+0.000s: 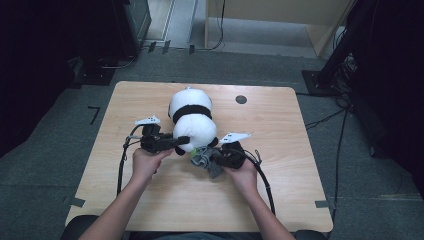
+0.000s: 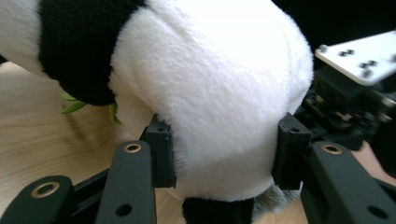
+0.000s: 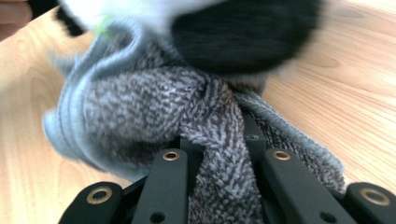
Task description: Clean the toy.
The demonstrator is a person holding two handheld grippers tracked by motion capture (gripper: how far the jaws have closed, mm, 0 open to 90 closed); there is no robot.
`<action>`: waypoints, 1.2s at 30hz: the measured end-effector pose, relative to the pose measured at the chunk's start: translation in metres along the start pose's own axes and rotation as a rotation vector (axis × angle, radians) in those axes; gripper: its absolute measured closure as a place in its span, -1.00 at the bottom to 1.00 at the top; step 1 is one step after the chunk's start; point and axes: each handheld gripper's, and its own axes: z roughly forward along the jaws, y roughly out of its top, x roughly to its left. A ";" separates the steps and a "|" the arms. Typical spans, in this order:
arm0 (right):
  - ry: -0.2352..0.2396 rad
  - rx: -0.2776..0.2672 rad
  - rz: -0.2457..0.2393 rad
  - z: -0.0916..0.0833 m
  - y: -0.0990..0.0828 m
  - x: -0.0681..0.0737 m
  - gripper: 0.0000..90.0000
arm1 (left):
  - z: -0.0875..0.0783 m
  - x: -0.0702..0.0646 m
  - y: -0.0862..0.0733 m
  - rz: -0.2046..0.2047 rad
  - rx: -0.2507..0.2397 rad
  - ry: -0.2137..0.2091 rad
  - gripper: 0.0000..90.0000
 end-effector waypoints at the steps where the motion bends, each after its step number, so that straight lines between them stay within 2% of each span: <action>1: -0.006 0.002 0.002 0.000 0.000 -0.002 0.74 | 0.000 -0.001 0.000 0.005 0.004 0.001 0.17; 4: -0.030 0.004 0.005 -0.002 0.000 -0.007 0.74 | -0.001 -0.001 0.000 0.016 0.016 -0.009 0.17; 5: -0.062 -0.003 0.035 -0.005 -0.001 -0.015 0.74 | -0.002 -0.002 0.000 0.021 0.027 -0.032 0.17; 7: -0.078 -0.021 0.060 -0.009 -0.001 -0.022 0.74 | -0.002 -0.004 0.000 0.038 0.037 -0.042 0.17; 10: -0.107 -0.046 0.093 -0.018 0.000 -0.030 0.74 | -0.001 -0.007 0.000 0.065 0.053 -0.039 0.17; 15: -0.138 -0.097 0.142 -0.033 0.002 -0.039 0.74 | -0.001 -0.004 -0.001 0.067 0.075 -0.041 0.17; 20: -0.162 -0.176 0.198 -0.052 0.004 -0.049 0.74 | 0.000 -0.003 -0.002 0.081 0.095 -0.009 0.16; 23: -0.153 -0.265 0.234 -0.068 0.007 -0.050 0.74 | 0.004 -0.003 -0.004 0.085 0.104 0.001 0.16; 25: -0.140 -0.319 0.222 -0.077 0.013 -0.044 0.74 | 0.006 -0.004 -0.005 0.087 0.107 0.006 0.16; 27: -0.124 -0.357 0.176 -0.084 0.021 -0.031 0.74 | 0.008 -0.005 -0.006 0.091 0.107 0.009 0.16; 30: -0.086 -0.345 0.094 -0.081 0.033 -0.009 0.74 | 0.011 -0.008 -0.007 0.091 0.098 0.011 0.15; 32: -0.069 -0.301 0.043 -0.071 0.037 0.005 0.74 | 0.011 -0.009 -0.007 0.092 0.093 0.015 0.15; 36: -0.024 -0.274 0.008 -0.057 0.037 0.021 0.74 | 0.009 -0.006 -0.008 0.073 0.075 0.029 0.16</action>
